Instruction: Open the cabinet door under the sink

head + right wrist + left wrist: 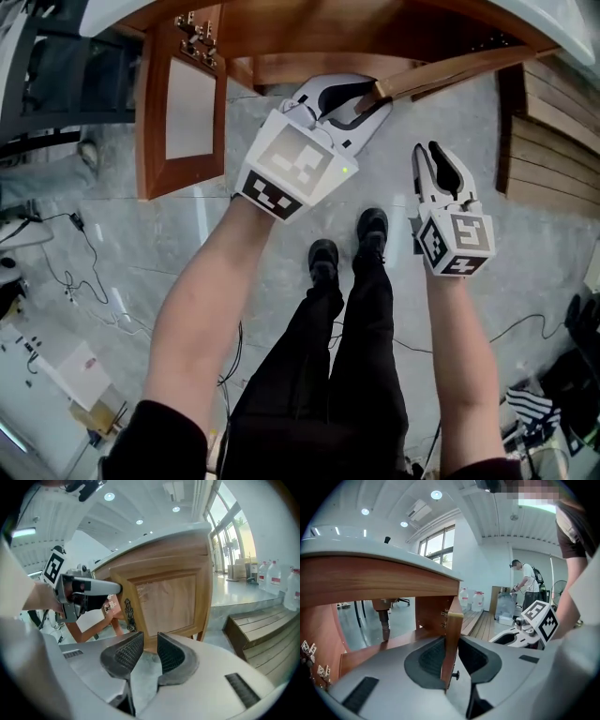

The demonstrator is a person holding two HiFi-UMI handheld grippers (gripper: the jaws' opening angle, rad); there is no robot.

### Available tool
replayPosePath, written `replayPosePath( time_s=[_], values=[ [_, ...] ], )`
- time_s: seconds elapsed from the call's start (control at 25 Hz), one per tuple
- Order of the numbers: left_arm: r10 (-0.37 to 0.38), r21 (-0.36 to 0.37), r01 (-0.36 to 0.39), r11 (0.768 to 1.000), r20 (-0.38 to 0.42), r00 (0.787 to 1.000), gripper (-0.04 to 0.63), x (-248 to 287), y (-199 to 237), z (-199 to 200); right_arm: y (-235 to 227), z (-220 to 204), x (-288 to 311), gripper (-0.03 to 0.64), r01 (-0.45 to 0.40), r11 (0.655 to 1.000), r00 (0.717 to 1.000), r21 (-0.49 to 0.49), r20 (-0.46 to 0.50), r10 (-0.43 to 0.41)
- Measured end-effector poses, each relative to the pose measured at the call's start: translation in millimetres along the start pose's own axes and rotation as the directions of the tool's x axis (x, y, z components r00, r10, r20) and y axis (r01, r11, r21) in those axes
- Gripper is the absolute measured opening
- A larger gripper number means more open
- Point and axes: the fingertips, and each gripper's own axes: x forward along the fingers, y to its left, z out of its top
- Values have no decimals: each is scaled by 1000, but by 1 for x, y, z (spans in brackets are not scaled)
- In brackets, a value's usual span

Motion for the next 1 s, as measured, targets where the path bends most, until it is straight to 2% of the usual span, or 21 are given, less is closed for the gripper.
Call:
replayPosePath(
  time_s=[0.28, 0.4, 0.72, 1.0],
  values=[
    [3, 1, -2, 1000, -8, 1000, 92, -2, -22, -2, -8, 22, -45, 101, 52, 998, 995, 35, 81, -55],
    [12, -1, -12, 1000, -4, 1000, 92, -2, -28, 0, -7, 29, -56, 101, 48, 998, 994, 37, 101, -52],
    [71, -35, -71, 997, -5, 997, 92, 1, -49, 2, -23, 20, -81, 97, 28, 999, 995, 38, 99, -32],
    [142, -93, -142, 986, -3, 990, 94, 5, -79, 3, -46, 9, -113, 95, 11, 1000, 998, 20, 68, -12]
  ],
)
